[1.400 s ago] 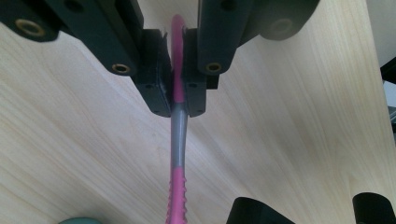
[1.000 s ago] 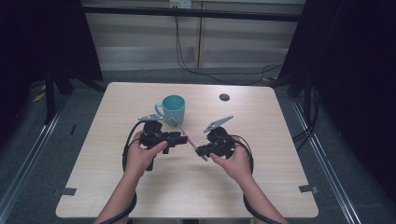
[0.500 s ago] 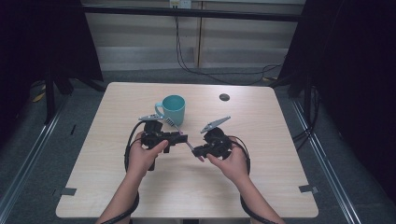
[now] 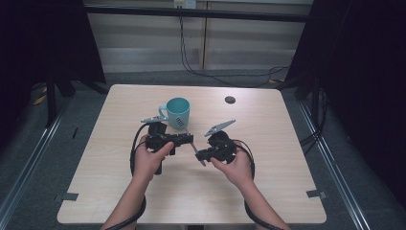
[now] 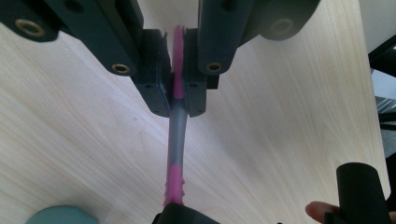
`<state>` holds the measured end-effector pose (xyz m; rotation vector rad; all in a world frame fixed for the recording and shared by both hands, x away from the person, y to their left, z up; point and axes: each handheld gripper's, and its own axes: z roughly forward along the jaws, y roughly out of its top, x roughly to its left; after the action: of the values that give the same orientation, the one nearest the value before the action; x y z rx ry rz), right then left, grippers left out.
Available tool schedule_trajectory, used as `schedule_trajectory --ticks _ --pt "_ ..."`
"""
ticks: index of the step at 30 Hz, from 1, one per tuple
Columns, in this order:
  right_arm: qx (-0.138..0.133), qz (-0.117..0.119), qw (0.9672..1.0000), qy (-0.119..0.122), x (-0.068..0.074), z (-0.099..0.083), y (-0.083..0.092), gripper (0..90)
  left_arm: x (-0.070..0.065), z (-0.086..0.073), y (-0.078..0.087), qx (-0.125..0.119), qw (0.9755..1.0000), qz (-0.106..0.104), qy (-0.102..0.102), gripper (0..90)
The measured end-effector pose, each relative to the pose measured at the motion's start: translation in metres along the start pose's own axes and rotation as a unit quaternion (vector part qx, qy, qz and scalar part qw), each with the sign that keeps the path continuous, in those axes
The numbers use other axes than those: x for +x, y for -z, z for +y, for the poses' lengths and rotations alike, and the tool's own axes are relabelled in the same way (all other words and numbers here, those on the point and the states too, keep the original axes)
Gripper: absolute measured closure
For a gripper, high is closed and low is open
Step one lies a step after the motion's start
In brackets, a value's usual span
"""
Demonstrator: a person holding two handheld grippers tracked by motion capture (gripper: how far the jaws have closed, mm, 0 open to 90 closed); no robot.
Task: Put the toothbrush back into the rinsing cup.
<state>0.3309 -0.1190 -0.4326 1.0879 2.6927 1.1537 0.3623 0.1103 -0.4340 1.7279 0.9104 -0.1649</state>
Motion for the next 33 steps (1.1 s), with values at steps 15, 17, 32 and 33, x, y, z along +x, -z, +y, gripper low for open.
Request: schedule_trajectory --ticks 15,17,32,33 --pt "-0.019 0.021 0.9994 -0.02 0.0 0.0 -0.002 82.4 -0.006 0.005 0.001 -0.007 0.9998 -0.009 0.017 78.8" --pt "-0.022 0.022 0.9993 -0.021 0.001 0.001 -0.002 82.3 -0.008 0.005 0.001 -0.011 0.9998 -0.008 0.013 79.1" --pt "-0.045 0.046 0.9962 -0.059 0.001 0.0 -0.011 80.2 -0.012 0.006 0.001 -0.015 0.9998 0.014 0.0 79.7" --pt "-0.047 0.043 0.9965 -0.054 0.002 0.0 -0.011 77.8 -0.012 0.007 0.002 -0.012 0.9998 0.016 0.0 79.8"
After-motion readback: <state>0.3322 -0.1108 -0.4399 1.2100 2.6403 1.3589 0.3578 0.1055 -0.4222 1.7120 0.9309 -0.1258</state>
